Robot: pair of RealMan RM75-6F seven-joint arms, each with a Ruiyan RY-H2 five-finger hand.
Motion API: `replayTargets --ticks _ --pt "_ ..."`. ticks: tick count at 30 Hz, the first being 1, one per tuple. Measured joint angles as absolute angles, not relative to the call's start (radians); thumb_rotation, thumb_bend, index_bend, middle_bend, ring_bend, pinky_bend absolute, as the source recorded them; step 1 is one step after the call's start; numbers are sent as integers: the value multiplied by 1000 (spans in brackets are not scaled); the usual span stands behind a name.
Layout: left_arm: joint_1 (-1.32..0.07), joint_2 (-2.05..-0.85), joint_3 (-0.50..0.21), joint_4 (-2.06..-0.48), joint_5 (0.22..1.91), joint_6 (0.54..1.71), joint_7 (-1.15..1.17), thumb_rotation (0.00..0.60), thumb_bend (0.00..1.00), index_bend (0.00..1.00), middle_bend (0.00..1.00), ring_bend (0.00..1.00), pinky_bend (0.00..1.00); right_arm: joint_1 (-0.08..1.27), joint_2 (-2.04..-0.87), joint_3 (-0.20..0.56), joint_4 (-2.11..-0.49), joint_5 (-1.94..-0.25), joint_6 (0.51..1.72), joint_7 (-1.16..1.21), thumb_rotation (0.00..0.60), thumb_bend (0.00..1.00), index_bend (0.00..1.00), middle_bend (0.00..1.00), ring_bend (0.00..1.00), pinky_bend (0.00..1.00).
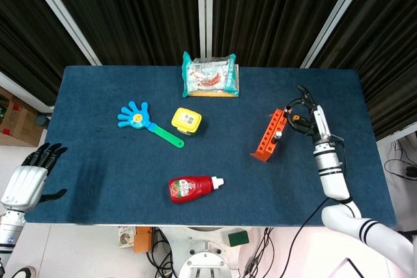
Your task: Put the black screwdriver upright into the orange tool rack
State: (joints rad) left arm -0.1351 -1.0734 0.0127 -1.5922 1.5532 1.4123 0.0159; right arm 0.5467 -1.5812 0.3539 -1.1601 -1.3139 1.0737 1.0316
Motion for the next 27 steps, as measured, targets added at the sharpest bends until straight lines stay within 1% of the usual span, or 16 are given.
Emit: replayTargets --ticks 27 --pt "-138 -1075 13 -1590 1550 1406 18 600 0 136 93 33 205 555 -1597 354 -1127 -1287 1048 1044 600 390 707 62 0 0"
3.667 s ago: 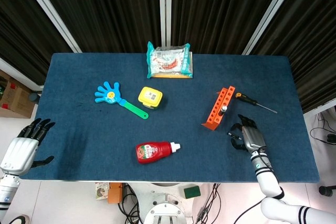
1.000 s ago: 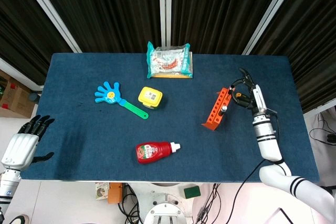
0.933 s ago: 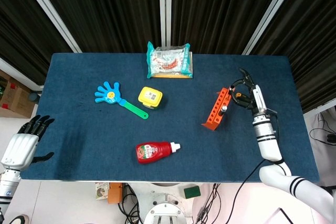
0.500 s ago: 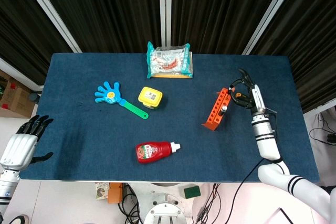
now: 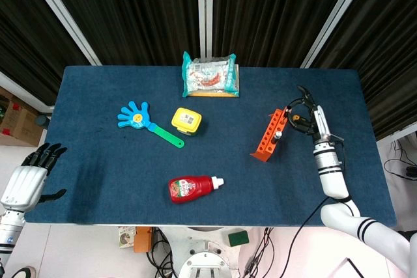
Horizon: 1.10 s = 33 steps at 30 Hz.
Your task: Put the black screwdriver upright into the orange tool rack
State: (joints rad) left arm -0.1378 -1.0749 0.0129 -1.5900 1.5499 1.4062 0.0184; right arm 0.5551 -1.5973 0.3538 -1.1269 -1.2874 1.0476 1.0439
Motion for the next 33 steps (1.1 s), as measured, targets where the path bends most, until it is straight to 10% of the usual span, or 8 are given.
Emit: replayTargets --ticks 7,15,33 --pt "-139 -1074 11 -1590 1546 1405 19 600 0 135 93 33 205 557 -1597 346 -1122 -1296 1042 1048 600 351 597 50 0 0" --pt "-140 -1076 14 -1591 1551 1403 22 600 0 136 93 33 205 554 -1578 321 -1112 -1325 1030 1079 600 85 13 1 0 0" --pt "-138 -1076 15 -1593 1552 1410 25 600 0 135 93 33 205 493 -1498 294 -1170 -1407 1192 1048 600 195 0 0 0 0"
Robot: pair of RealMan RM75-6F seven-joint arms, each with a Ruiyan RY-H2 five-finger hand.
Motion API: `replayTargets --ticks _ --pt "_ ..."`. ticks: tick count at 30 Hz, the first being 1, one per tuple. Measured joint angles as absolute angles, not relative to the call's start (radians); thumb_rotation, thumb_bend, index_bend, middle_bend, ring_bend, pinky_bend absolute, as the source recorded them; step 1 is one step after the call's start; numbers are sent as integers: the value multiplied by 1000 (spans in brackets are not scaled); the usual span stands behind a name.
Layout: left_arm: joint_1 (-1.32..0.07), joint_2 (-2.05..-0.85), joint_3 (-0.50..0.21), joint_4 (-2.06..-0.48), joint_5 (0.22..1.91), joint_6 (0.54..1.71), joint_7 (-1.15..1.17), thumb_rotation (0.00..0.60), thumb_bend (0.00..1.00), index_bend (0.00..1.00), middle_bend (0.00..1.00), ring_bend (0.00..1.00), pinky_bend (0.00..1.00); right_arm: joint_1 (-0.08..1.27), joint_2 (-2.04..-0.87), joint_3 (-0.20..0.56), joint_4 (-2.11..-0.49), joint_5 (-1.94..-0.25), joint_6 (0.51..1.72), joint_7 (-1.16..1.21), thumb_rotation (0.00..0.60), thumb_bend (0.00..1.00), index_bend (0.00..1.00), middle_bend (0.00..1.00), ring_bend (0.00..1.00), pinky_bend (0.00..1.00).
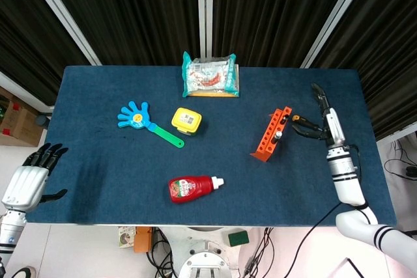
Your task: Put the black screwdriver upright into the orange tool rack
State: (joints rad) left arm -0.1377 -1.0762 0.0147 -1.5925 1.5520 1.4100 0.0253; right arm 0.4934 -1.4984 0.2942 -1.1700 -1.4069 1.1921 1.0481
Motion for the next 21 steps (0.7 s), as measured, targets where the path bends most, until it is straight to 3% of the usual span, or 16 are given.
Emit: replayTargets --ticks 7,14,21 --pt "-133 -1077 15 -1595 1560 1424 28 600 0 135 93 33 205 382 -1436 234 -1217 -1440 1347 667 600 225 0 0 0 0" --pt "-126 -1084 15 -1598 1565 1439 42 600 0 135 93 33 205 149 -1308 93 -1318 -1460 1528 257 600 223 0 0 0 0" --pt "-126 -1094 15 -1604 1563 1436 72 600 0 135 93 33 205 75 -1251 41 -1361 -1455 1557 169 600 226 0 0 0 0"
